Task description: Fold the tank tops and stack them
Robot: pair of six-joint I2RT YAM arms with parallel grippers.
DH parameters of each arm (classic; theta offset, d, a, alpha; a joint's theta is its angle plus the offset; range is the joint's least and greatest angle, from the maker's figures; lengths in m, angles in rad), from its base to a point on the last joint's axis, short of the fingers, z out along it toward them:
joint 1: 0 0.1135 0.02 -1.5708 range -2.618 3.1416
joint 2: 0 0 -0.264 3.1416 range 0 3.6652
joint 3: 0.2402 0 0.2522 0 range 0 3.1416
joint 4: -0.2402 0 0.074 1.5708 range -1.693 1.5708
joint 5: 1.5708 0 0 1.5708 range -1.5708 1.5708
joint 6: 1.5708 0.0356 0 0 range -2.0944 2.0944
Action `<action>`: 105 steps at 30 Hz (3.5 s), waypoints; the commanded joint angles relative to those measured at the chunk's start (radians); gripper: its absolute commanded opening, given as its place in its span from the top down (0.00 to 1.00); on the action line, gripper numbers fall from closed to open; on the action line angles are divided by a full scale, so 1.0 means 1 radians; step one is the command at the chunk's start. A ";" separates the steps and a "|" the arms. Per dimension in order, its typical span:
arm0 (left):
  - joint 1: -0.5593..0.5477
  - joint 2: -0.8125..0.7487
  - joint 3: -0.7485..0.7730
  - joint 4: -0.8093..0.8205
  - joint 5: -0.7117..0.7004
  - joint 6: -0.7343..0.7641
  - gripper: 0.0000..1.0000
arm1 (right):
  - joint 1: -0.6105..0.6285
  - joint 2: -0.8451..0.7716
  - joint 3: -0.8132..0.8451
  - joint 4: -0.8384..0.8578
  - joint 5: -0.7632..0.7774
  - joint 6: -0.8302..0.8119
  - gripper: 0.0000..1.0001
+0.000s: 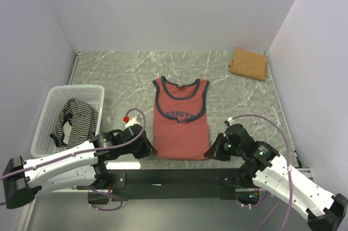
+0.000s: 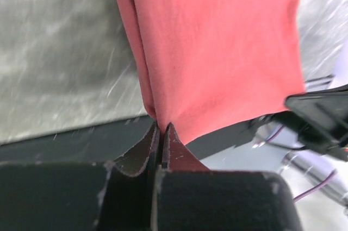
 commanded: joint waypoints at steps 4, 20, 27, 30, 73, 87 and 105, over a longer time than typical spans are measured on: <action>-0.076 -0.026 0.051 -0.122 -0.091 -0.085 1.00 | 0.078 0.036 0.064 -0.028 0.084 0.052 1.00; 0.379 0.334 0.435 0.252 -0.033 0.320 1.00 | -0.319 0.616 0.574 0.248 -0.009 -0.256 1.00; 0.621 0.827 0.725 0.482 0.128 0.398 0.77 | -0.514 1.060 0.927 0.350 -0.154 -0.311 0.69; 0.671 1.059 0.910 0.492 0.214 0.435 0.54 | -0.539 1.258 1.088 0.333 -0.183 -0.325 0.49; 0.688 0.696 0.463 0.403 0.221 0.446 0.53 | -0.514 1.024 0.613 0.581 0.075 -0.450 0.22; 0.608 0.500 0.345 0.381 0.279 0.571 0.53 | -0.582 0.851 0.560 0.583 0.070 -0.427 0.17; 0.588 0.126 0.283 0.132 0.161 0.762 0.52 | -0.612 0.806 0.533 0.554 0.106 -0.499 0.16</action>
